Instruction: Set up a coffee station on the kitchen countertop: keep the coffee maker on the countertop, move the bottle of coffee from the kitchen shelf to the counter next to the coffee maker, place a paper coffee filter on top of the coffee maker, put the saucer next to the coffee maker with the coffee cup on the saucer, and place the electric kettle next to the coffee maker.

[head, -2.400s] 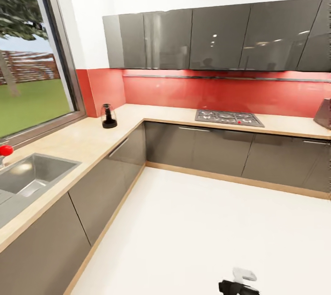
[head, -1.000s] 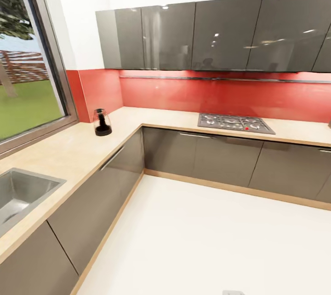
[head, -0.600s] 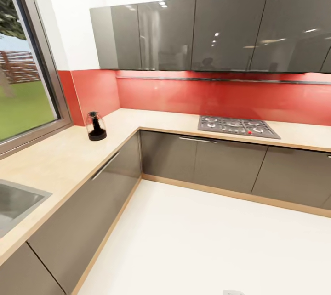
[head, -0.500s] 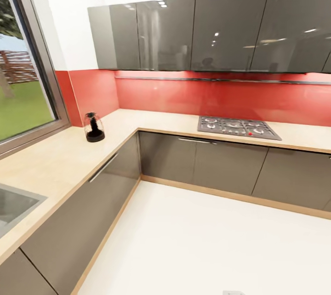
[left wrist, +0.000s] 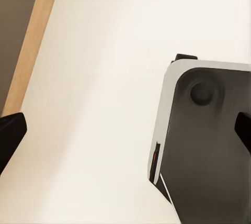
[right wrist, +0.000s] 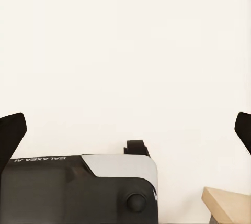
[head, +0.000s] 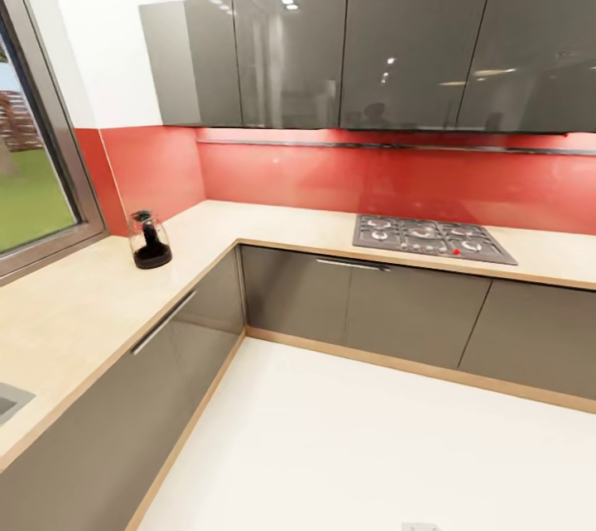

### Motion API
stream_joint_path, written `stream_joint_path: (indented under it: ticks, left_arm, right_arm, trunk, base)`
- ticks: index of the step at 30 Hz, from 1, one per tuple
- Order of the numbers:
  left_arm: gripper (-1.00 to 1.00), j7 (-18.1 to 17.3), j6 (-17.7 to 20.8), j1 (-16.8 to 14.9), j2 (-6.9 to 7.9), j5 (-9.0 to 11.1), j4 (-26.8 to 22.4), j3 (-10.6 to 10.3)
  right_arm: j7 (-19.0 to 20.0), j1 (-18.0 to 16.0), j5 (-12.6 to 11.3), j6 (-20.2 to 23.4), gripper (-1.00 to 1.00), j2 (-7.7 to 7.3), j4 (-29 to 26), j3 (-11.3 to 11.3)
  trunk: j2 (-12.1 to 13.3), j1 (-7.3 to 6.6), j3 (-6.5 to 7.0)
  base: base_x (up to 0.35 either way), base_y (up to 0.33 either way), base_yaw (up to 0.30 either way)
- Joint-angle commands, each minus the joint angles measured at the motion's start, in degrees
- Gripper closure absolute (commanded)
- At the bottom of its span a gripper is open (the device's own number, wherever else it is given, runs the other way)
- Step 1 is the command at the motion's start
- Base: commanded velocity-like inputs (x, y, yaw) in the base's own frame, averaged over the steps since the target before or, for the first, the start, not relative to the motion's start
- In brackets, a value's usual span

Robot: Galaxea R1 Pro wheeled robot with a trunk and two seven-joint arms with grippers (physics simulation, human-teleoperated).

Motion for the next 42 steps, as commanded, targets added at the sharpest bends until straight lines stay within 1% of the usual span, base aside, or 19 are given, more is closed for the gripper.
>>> stream_joint_path:
  ticks: [1, 6, 17, 37, 39, 42]
  left_arm:
    - [-1.0, 0.11, -0.12, 0.0, -0.03, -0.6, -0.07, 0.29]
    - [-1.0, 0.1, -0.12, 0.0, -0.03, -0.6, 0.05, 0.29]
    - [-1.0, 0.09, -0.12, 0.0, -0.03, -0.6, 0.21, 0.38]
    - [-1.0, 0.48, -0.04, 0.08, 0.1, -0.48, 0.42, 0.35]
    - [-1.0, 0.47, -0.04, 0.09, 0.14, -0.5, 1.31, 0.26]
    - [-1.0, 0.47, -0.1, 0.09, 0.21, -0.58, 5.01, 0.16]
  right_arm:
    - [-0.21, -0.03, -0.6, 0.17, -1.0, 0.01, -0.06, 0.5]
    - [-0.21, -0.03, -0.6, 0.17, -1.0, 0.01, -0.06, 0.5]
    - [-0.31, -0.03, -0.55, 0.17, -1.0, 0.01, -0.06, 0.5]
    - [-0.47, 0.02, -0.51, 0.17, -1.0, 0.01, -0.06, 0.5]
    - [-0.47, 0.04, -0.51, 0.17, -1.0, 0.01, -0.06, 0.5]
    - [-0.47, 0.05, -0.51, 0.17, -1.0, 0.01, -0.06, 0.5]
  trunk:
    - [-0.11, 0.07, -0.11]
    - [-0.11, 0.07, -0.11]
    - [-0.11, 0.07, -0.11]
    - [-0.11, 0.07, -0.11]
    - [-0.11, 0.07, -0.11]
    - [-0.11, 0.07, -0.11]
  base:
    - [0.338, -0.022, 0.0]
    - [0.338, -0.008, 0.126]
    - [0.337, -0.011, 0.266]
    - [0.29, -0.19, 0.277]
    - [0.254, -0.077, 0.277]
    - [0.091, -0.025, 0.277]
